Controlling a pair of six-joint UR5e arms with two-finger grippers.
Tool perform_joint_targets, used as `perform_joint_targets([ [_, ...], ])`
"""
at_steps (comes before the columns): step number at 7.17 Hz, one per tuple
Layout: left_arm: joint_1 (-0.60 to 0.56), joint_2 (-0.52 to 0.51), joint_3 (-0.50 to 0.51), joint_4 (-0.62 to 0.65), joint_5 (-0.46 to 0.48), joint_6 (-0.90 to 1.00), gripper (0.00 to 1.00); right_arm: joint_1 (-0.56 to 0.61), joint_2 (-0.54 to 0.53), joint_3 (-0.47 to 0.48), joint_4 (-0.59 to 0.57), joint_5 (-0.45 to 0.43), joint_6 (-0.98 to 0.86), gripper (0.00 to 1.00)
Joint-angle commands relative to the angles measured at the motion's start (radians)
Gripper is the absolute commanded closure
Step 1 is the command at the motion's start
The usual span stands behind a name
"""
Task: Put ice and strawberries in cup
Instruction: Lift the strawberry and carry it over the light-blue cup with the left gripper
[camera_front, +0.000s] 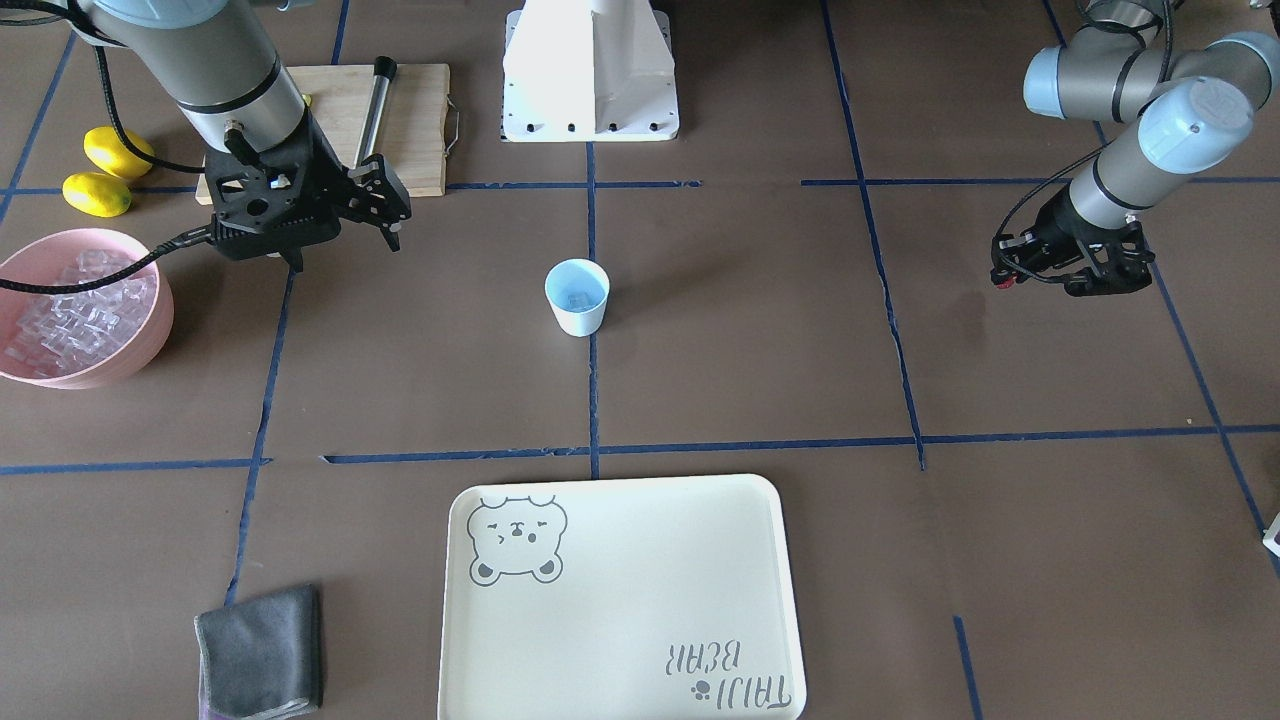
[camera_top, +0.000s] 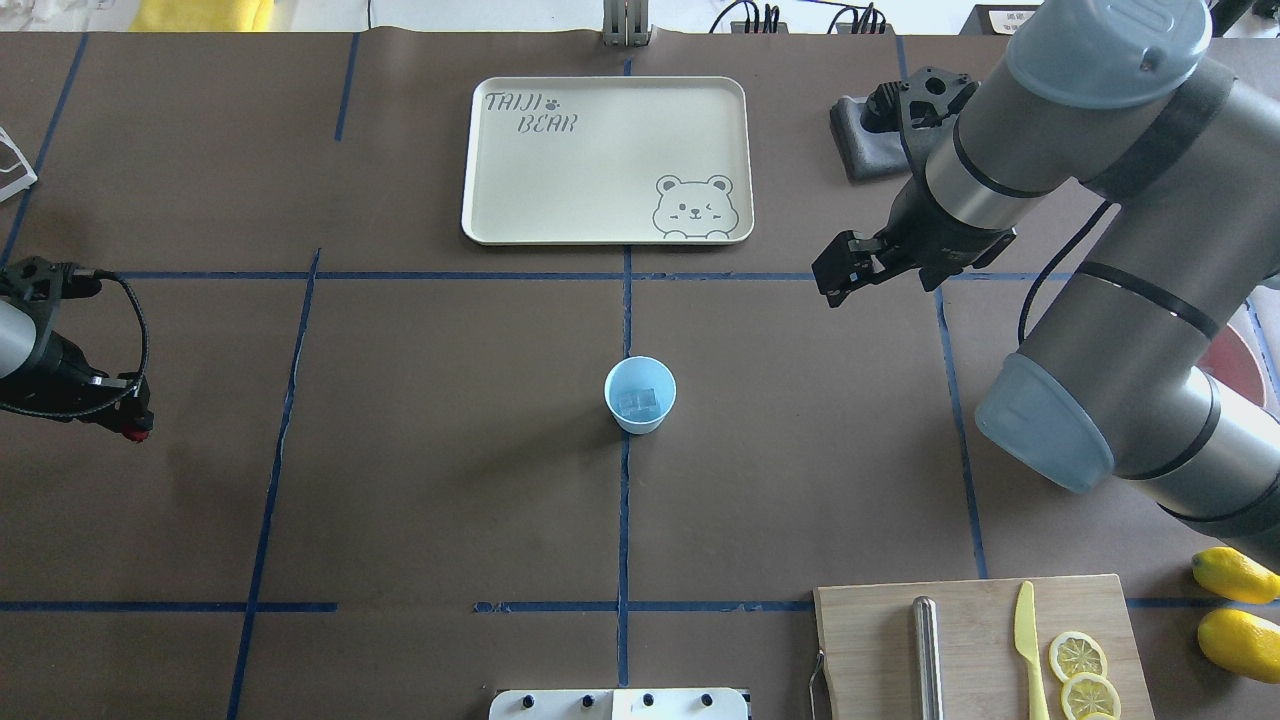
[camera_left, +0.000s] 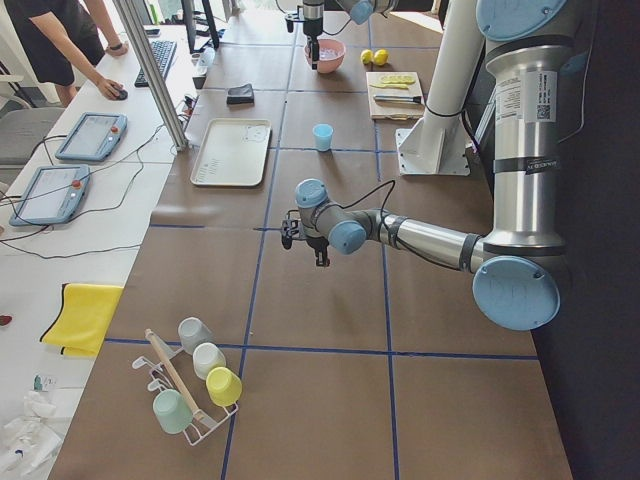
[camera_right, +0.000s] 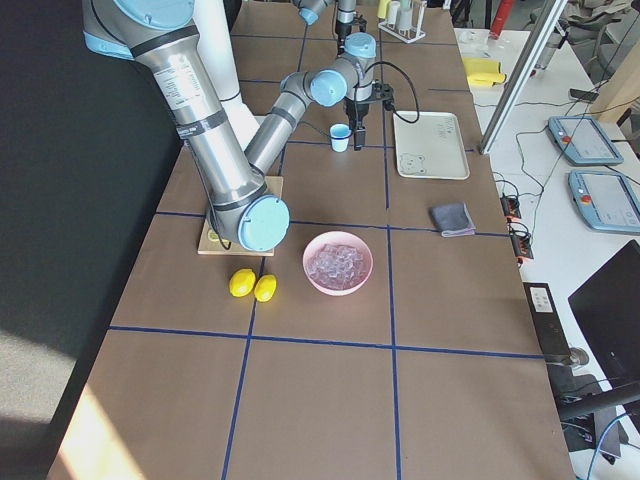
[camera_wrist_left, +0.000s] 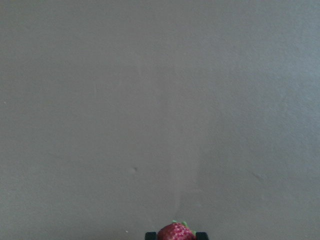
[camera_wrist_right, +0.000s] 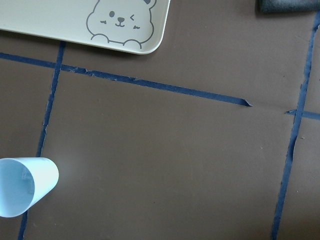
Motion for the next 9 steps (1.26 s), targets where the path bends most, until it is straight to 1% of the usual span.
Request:
perform_joint_targets([
  [1, -0.017, -0.023, -0.128, 0.183, -0.008, 0.001, 1.0, 0.014, -0.064, 0.051, 0.0, 0.0, -0.003, 0.01],
  [2, -0.019, -0.092, -0.189, 0.327, -0.005, -0.002, 1.0, 0.029, -0.093, 0.062, 0.0, 0.0, -0.013, 0.01],
  [3, -0.016, -0.2, -0.196, 0.434, 0.0, -0.035, 1.0, 0.051, -0.118, 0.066, 0.0, 0.0, -0.044, 0.0],
  [4, 0.0, -0.296, -0.19, 0.484, 0.03, -0.109, 1.0, 0.081, -0.145, 0.066, 0.0, 0.002, -0.103, 0.0],
  [5, 0.05, -0.375, -0.179, 0.507, 0.038, -0.209, 1.0, 0.112, -0.18, 0.066, 0.0, 0.004, -0.181, 0.0],
  [6, 0.125, -0.46, -0.156, 0.52, 0.04, -0.335, 1.0, 0.152, -0.217, 0.065, 0.0, 0.004, -0.261, 0.0],
  [7, 0.154, -0.553, -0.109, 0.52, 0.066, -0.417, 1.0, 0.19, -0.248, 0.063, 0.0, 0.007, -0.321, 0.0],
  [8, 0.2, -0.626, -0.054, 0.52, 0.104, -0.472, 1.0, 0.216, -0.269, 0.062, 0.0, 0.013, -0.367, 0.0],
  [9, 0.216, -0.672, -0.019, 0.517, 0.11, -0.497, 1.0, 0.256, -0.291, 0.057, 0.002, 0.066, -0.418, 0.0],
])
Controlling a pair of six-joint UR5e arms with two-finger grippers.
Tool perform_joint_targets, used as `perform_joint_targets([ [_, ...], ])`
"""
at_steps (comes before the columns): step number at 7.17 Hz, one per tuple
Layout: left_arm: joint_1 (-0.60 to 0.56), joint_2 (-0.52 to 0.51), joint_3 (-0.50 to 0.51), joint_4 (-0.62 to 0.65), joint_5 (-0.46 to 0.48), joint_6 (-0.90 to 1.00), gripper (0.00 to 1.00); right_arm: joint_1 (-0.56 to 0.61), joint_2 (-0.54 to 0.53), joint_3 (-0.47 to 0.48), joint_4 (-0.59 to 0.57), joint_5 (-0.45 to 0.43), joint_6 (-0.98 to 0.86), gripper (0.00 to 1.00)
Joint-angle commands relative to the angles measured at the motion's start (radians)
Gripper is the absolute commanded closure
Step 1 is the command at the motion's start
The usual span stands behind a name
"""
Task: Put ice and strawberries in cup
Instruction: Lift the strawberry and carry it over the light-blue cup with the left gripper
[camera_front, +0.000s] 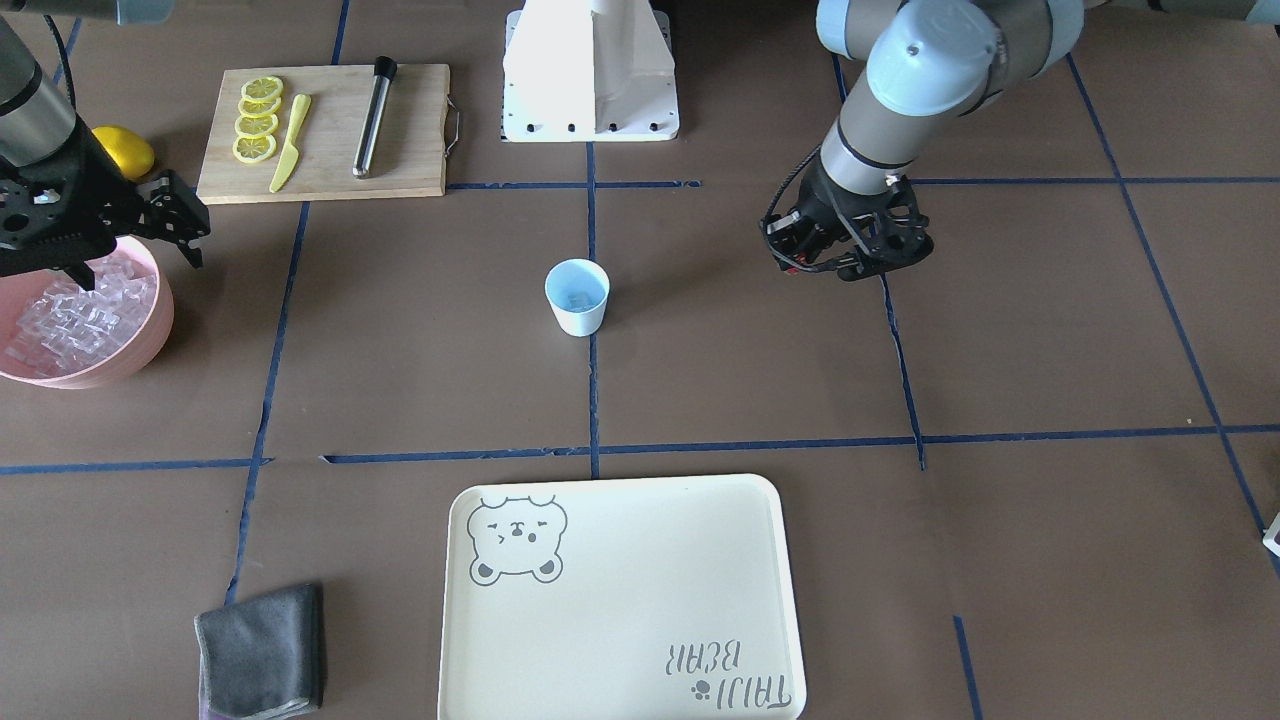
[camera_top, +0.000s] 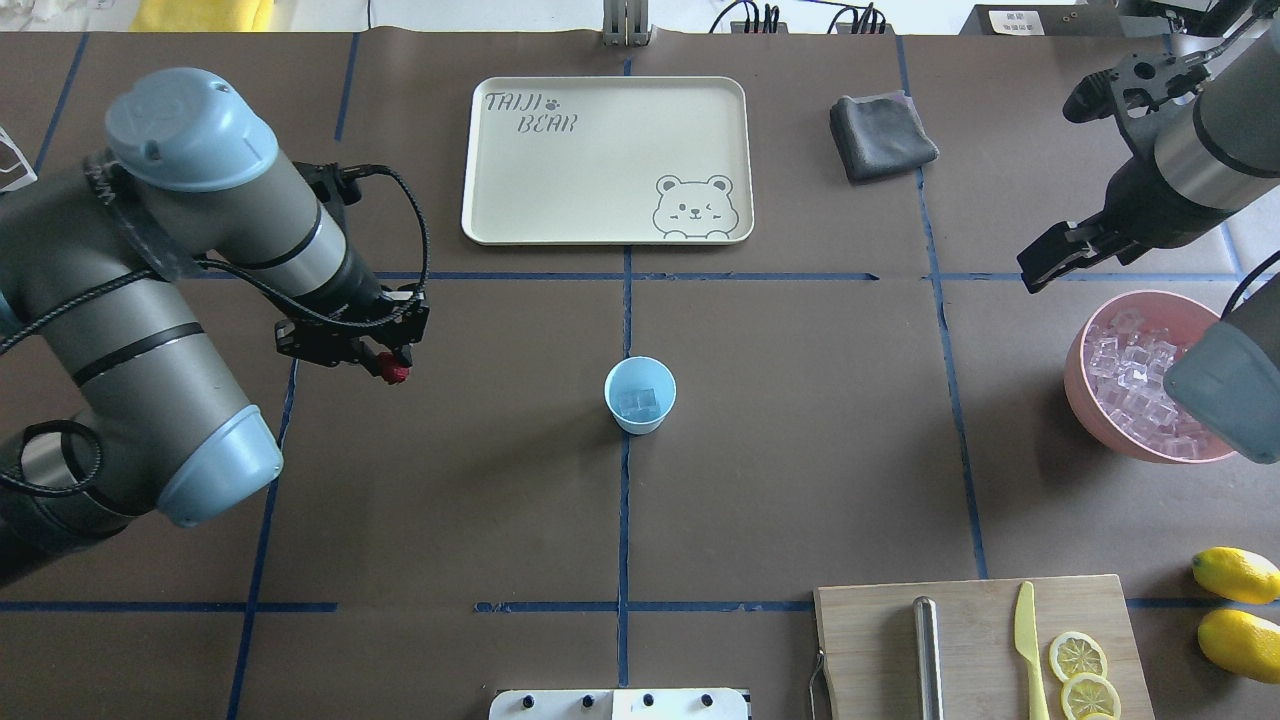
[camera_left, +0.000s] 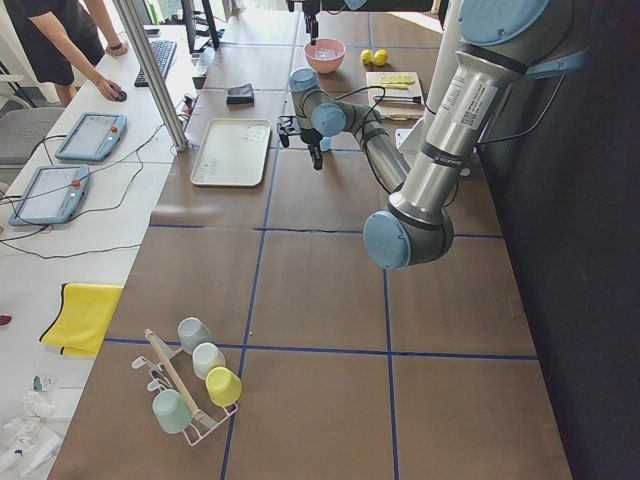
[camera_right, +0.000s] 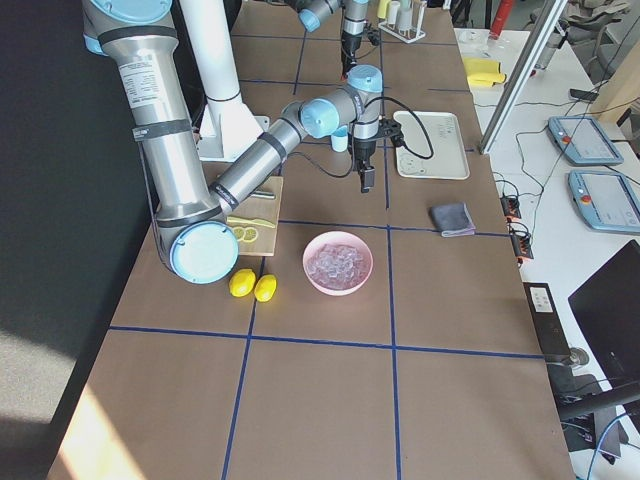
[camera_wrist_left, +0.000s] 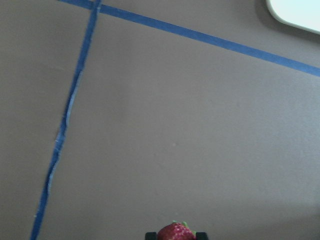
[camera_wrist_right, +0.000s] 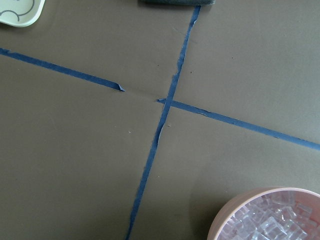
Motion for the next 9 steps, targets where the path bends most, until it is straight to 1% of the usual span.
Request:
perform_joint_targets([
  [1, 0.046, -0.089, 0.072, -0.009, 0.02, -0.057, 1.0, 0.073, -0.047, -0.004, 0.001, 0.059, -0.088, 0.0],
  [2, 0.055, -0.127, 0.103, -0.012, 0.03, -0.06, 1.0, 0.086, -0.056, -0.004, 0.003, 0.059, -0.095, 0.0],
  [3, 0.059, -0.186, 0.138, -0.018, 0.03, -0.09, 1.0, 0.086, -0.057, -0.004, 0.003, 0.059, -0.096, 0.0],
  [4, 0.074, -0.254, 0.219, -0.059, 0.03, -0.118, 1.0, 0.087, -0.057, -0.004, 0.003, 0.059, -0.096, 0.0],
  [5, 0.08, -0.315, 0.332, -0.144, 0.03, -0.162, 1.0, 0.087, -0.057, -0.003, 0.003, 0.059, -0.096, 0.0],
  [6, 0.082, -0.325, 0.371, -0.189, 0.032, -0.17, 1.0, 0.089, -0.059, -0.004, 0.003, 0.059, -0.097, 0.0],
  [9, 0.083, -0.34, 0.349, -0.188, 0.029, -0.183, 1.0, 0.09, -0.059, -0.006, 0.003, 0.056, -0.097, 0.0],
])
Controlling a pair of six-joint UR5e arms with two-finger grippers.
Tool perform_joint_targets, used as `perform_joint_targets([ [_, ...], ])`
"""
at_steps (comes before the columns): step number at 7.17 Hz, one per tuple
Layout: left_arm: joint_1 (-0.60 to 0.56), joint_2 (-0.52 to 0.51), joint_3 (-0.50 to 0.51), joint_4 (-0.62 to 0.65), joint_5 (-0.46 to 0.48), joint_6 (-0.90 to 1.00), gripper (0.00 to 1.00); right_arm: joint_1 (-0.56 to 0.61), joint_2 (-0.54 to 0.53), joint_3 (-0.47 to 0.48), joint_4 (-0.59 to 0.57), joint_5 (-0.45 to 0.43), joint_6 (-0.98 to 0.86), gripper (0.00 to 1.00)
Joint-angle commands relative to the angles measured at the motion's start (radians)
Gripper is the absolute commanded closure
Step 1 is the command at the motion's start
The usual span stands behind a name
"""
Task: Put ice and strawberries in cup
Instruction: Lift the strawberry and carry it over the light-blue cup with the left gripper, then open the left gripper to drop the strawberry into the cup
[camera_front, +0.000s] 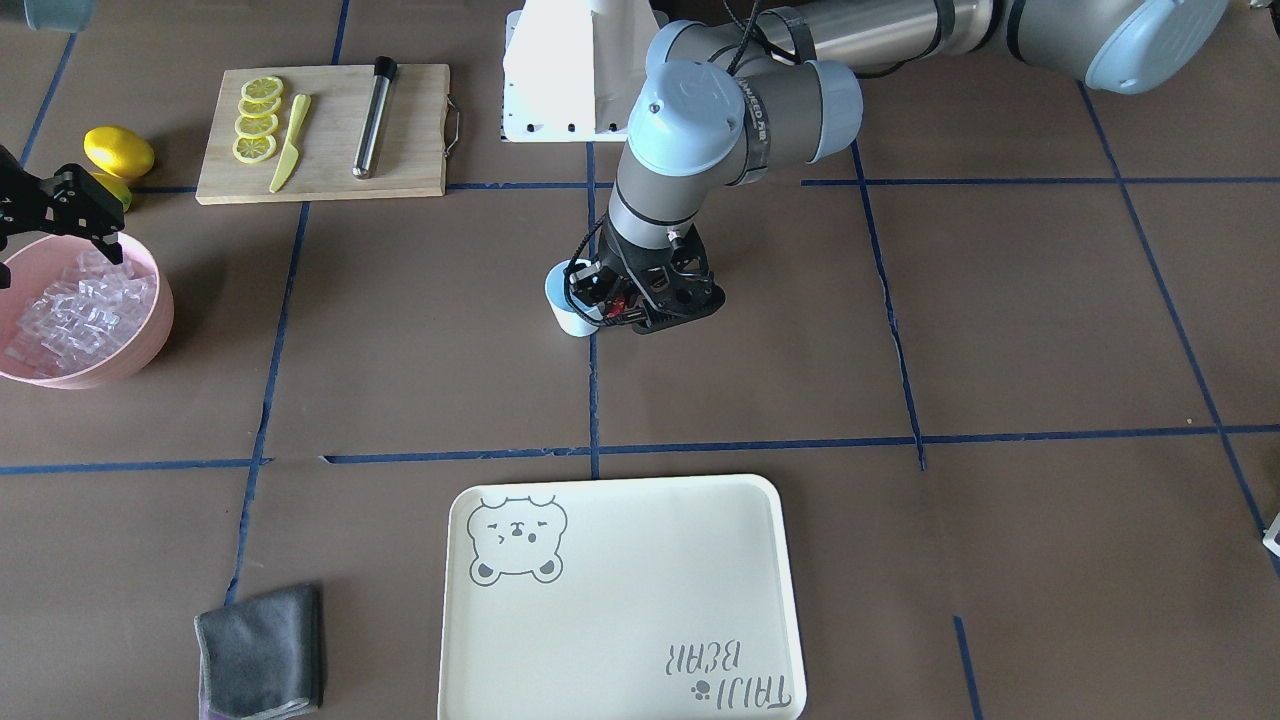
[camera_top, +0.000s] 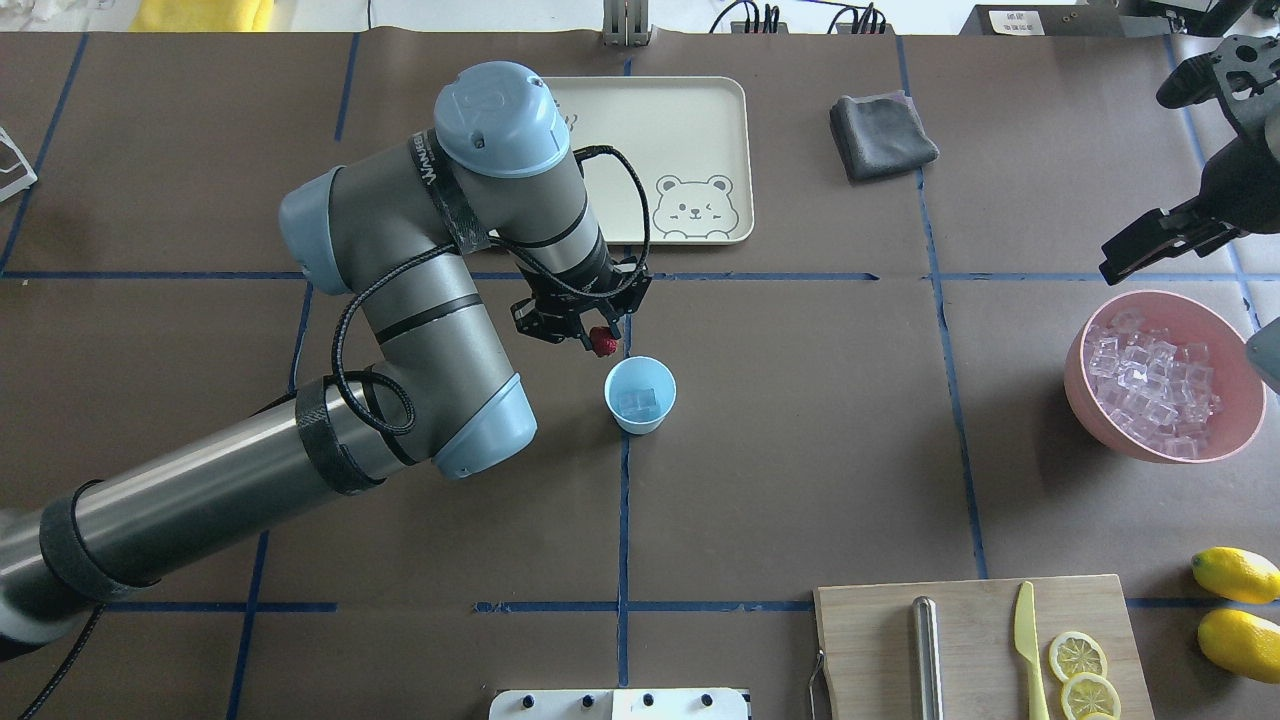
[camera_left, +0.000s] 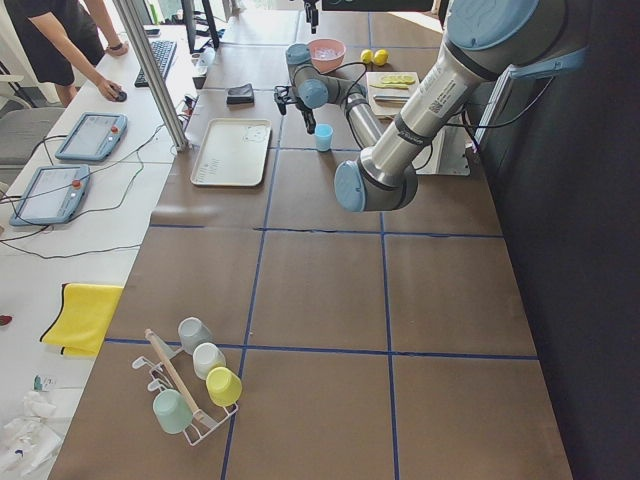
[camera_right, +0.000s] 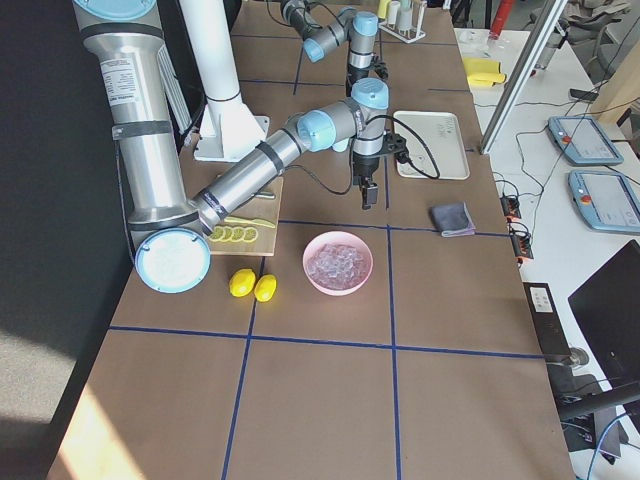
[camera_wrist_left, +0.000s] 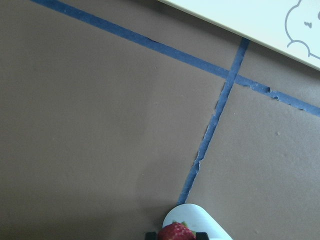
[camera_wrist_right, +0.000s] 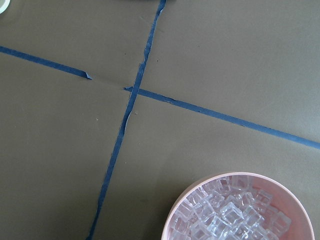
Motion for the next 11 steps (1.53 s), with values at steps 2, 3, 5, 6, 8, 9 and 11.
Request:
perform_joint_targets([
  [2, 0.057, -0.003, -0.01, -0.002, 0.014, -0.042, 1.0, 0.001, 0.0, 0.0, -0.002, -0.001, 0.0, 0.0],
  [3, 0.087, -0.004, -0.006, -0.004, 0.044, -0.043, 1.0, 0.003, 0.0, 0.0, -0.002, -0.001, 0.0, 0.0],
  [5, 0.092, -0.006, -0.004, -0.004, 0.048, -0.054, 0.92, 0.004, 0.0, 0.0, -0.002, -0.001, 0.0, 0.0],
  [6, 0.092, -0.004, -0.01, -0.005, 0.046, -0.056, 0.3, 0.007, 0.0, -0.001, -0.002, -0.001, 0.0, 0.0],
  [8, 0.077, 0.002, -0.039, -0.001, 0.041, -0.052, 0.0, 0.007, 0.0, -0.003, -0.002, -0.001, 0.0, 0.0],
  [9, 0.053, 0.006, -0.068, 0.01, 0.038, -0.051, 0.0, 0.009, -0.002, -0.003, -0.003, -0.001, -0.002, 0.0],
  [11, -0.036, 0.102, -0.213, 0.08, -0.036, 0.01, 0.0, 0.047, -0.04, -0.004, -0.005, 0.002, -0.068, 0.0],
])
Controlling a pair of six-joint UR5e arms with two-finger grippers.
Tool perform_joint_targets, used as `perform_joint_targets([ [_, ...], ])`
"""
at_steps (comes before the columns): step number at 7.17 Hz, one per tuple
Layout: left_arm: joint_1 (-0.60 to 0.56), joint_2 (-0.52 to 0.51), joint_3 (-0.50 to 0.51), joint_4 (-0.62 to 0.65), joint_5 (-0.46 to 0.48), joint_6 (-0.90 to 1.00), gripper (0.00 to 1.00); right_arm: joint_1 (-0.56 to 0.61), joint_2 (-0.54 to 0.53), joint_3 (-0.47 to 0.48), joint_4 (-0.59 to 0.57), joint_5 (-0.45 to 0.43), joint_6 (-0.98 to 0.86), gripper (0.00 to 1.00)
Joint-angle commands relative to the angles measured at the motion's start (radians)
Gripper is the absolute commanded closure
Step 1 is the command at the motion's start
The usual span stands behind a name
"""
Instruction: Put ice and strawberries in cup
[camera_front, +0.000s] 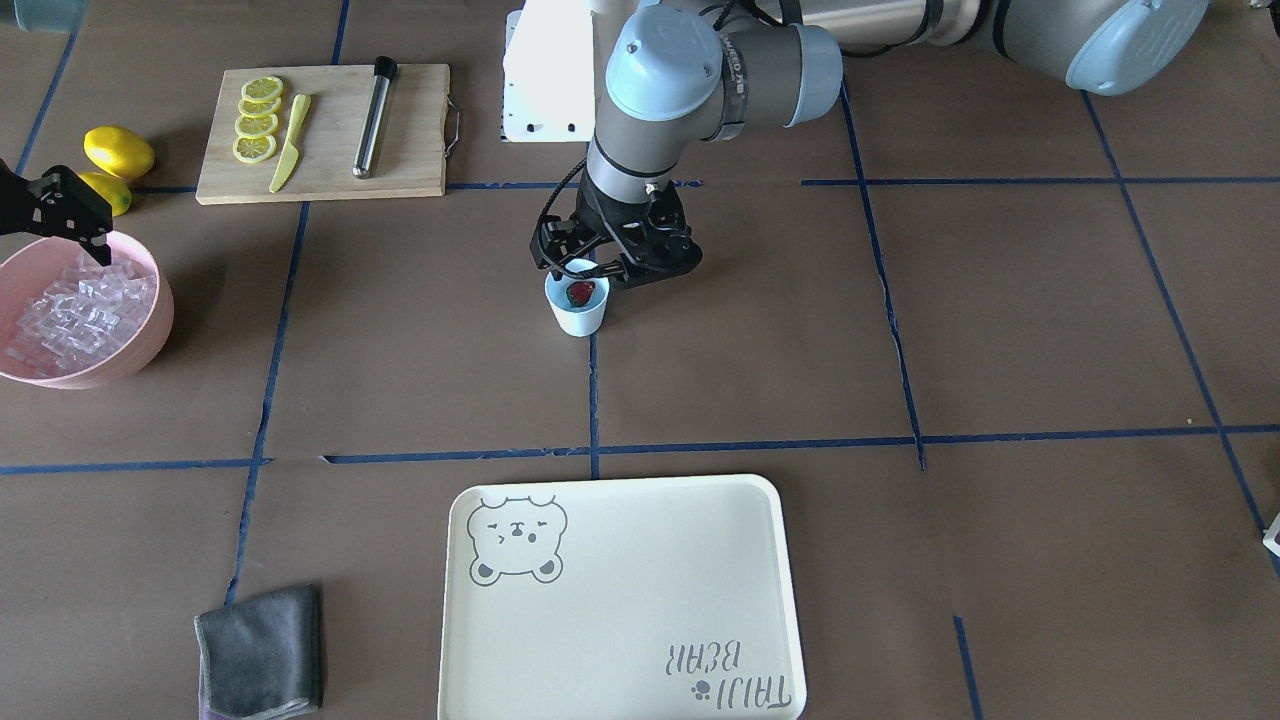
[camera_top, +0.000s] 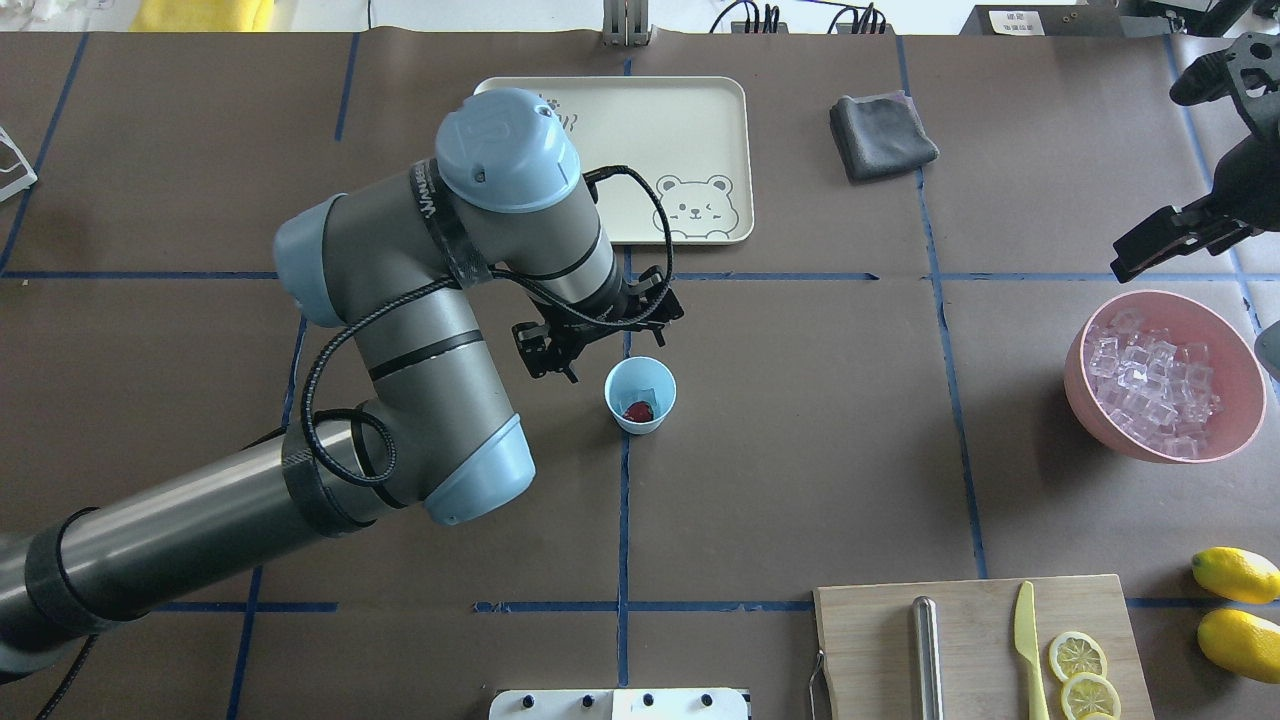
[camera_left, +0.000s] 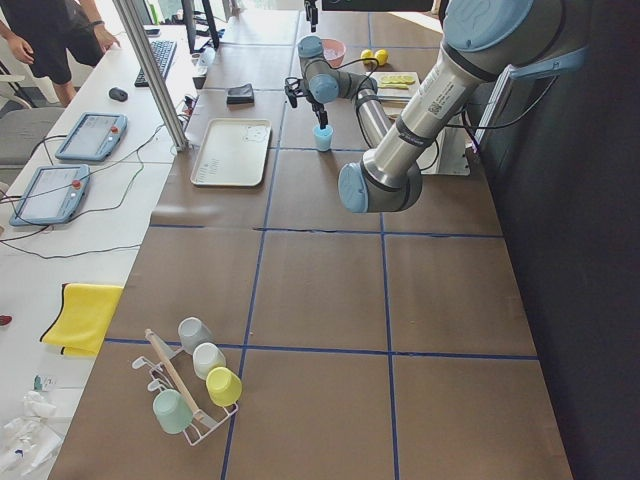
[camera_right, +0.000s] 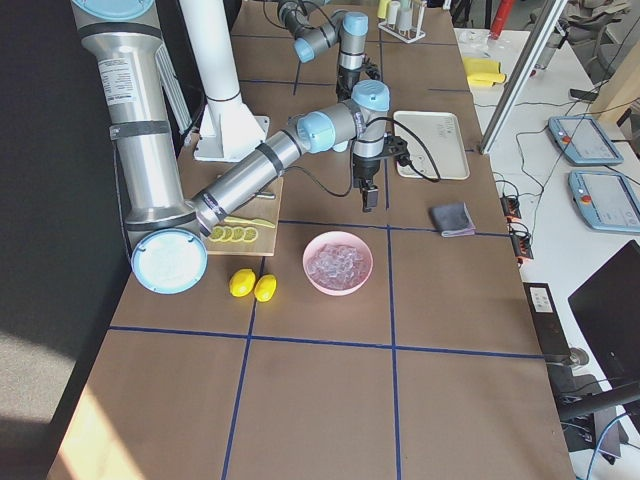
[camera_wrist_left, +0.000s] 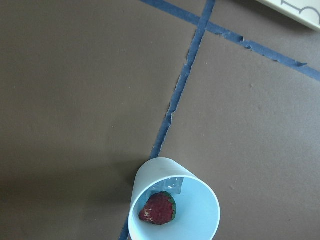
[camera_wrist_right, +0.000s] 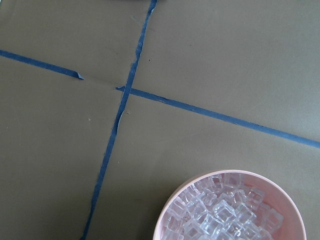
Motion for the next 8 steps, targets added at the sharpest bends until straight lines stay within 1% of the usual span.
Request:
perform_joint_targets([
  [1, -0.083, 0.138, -0.212, 0.153, -0.051, 0.154, 0.0, 0.058, -0.045, -0.007, -0.003, 0.001, -0.104, 0.0],
  [2, -0.122, 0.208, -0.328, 0.296, -0.049, 0.291, 0.0, 0.085, -0.067, -0.021, -0.003, 0.006, -0.149, 0.0],
  [3, -0.176, 0.271, -0.413, 0.4, -0.044, 0.429, 0.0, 0.131, -0.08, -0.053, -0.003, 0.018, -0.224, 0.0],
  [4, -0.239, 0.348, -0.475, 0.474, -0.042, 0.617, 0.0, 0.206, -0.084, -0.132, -0.002, 0.047, -0.357, 0.0],
  [5, -0.306, 0.45, -0.534, 0.493, -0.038, 0.825, 0.0, 0.284, -0.076, -0.227, 0.003, 0.067, -0.488, 0.0],
  [6, -0.383, 0.606, -0.596, 0.495, -0.026, 0.991, 0.0, 0.332, -0.076, -0.275, 0.007, 0.07, -0.561, 0.0],
  [7, -0.462, 0.702, -0.619, 0.495, -0.025, 1.127, 0.0, 0.371, -0.088, -0.285, 0.007, 0.073, -0.562, 0.0],
  [8, -0.547, 0.789, -0.615, 0.501, -0.036, 1.23, 0.0, 0.371, -0.079, -0.285, 0.012, 0.067, -0.556, 0.0],
])
